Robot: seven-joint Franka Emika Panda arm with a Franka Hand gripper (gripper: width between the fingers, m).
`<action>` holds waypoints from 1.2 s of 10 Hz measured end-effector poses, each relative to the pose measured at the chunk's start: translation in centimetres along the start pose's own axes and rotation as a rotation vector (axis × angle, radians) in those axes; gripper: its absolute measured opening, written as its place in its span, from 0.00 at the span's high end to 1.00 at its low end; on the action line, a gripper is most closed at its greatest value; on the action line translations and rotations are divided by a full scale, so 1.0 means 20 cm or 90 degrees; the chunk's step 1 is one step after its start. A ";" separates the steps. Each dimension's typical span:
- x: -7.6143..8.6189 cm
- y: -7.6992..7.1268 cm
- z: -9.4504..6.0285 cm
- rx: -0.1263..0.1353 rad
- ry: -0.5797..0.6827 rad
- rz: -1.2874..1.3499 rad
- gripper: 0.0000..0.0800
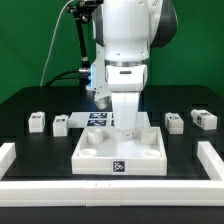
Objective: Assemble one leg
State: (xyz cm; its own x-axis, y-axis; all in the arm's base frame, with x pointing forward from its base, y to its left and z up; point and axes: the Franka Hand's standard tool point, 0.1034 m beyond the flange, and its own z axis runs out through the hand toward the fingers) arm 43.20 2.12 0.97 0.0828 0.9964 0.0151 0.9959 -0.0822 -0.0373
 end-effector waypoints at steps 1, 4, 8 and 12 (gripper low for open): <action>0.00 0.00 0.00 -0.001 0.000 0.000 0.93; 0.00 0.00 0.00 -0.001 0.000 0.000 0.93; 0.00 0.00 0.00 -0.001 0.000 0.000 0.93; 0.14 0.17 -0.01 -0.010 0.010 -0.024 0.93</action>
Offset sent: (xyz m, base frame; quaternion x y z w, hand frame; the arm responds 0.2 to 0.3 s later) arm 0.0000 0.0000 0.0000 0.0000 0.0000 0.0000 1.0000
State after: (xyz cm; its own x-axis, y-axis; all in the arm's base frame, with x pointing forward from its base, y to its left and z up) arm 46.85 4.60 1.01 0.0457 0.9984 0.0325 0.9988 -0.0450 -0.0206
